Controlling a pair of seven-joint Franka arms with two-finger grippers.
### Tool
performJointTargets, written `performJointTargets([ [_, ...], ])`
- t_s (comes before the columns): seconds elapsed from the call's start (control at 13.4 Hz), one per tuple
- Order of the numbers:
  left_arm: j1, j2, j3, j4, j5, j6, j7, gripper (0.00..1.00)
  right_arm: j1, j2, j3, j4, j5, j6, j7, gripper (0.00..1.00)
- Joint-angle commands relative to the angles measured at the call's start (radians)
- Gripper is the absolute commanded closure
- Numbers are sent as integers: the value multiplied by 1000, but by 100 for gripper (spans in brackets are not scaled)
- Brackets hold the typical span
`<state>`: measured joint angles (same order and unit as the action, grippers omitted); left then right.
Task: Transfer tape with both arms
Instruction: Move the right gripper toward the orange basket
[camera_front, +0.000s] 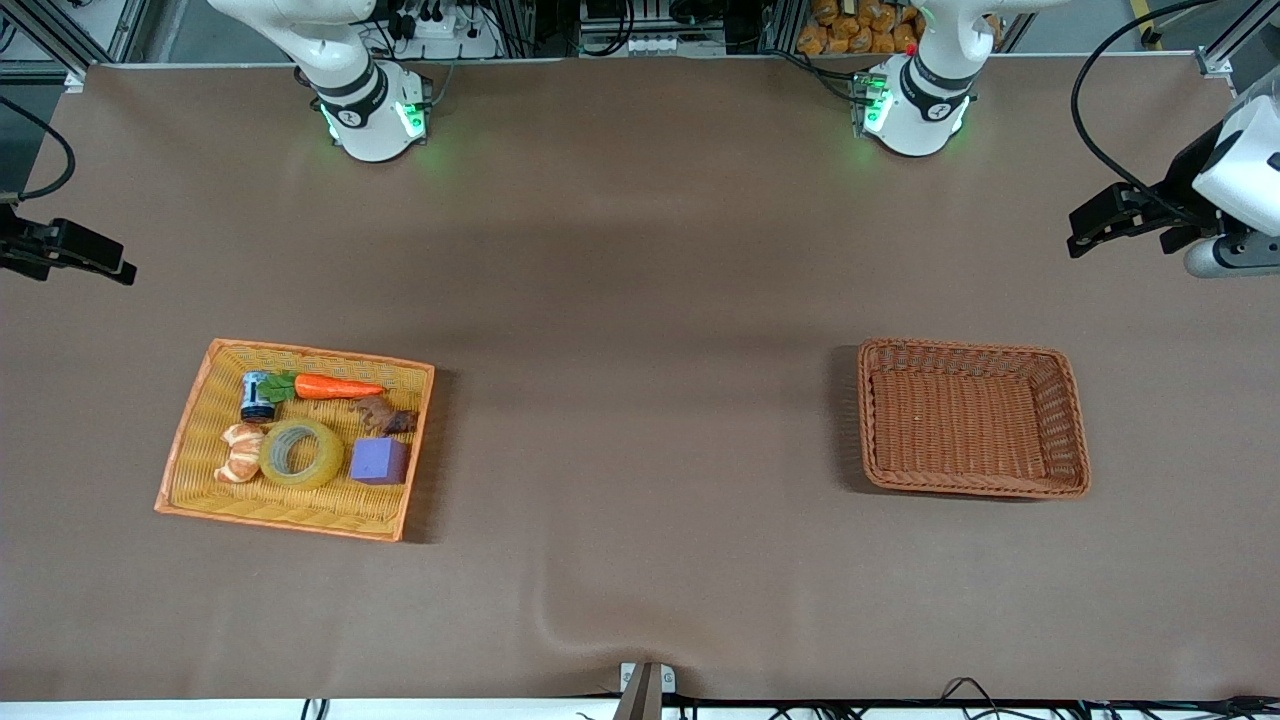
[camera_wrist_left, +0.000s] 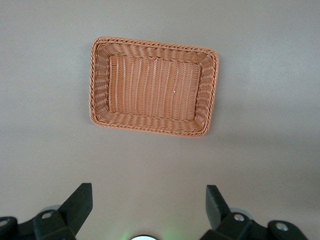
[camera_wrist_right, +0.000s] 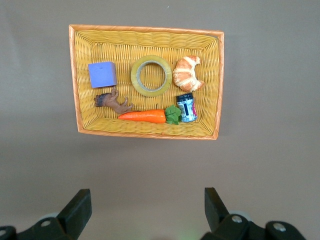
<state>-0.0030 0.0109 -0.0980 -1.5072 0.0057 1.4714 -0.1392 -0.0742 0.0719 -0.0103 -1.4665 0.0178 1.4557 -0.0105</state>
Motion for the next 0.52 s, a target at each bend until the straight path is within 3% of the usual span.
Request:
performJointTargets([
  [0.0, 6, 12, -2, 19, -18, -3, 18, 0, -6, -12, 6, -14, 1, 5, 14, 0],
  [0.45, 8, 30, -2, 19, -26, -3, 20, 0, -2, -12, 6, -14, 1, 5, 15, 0],
])
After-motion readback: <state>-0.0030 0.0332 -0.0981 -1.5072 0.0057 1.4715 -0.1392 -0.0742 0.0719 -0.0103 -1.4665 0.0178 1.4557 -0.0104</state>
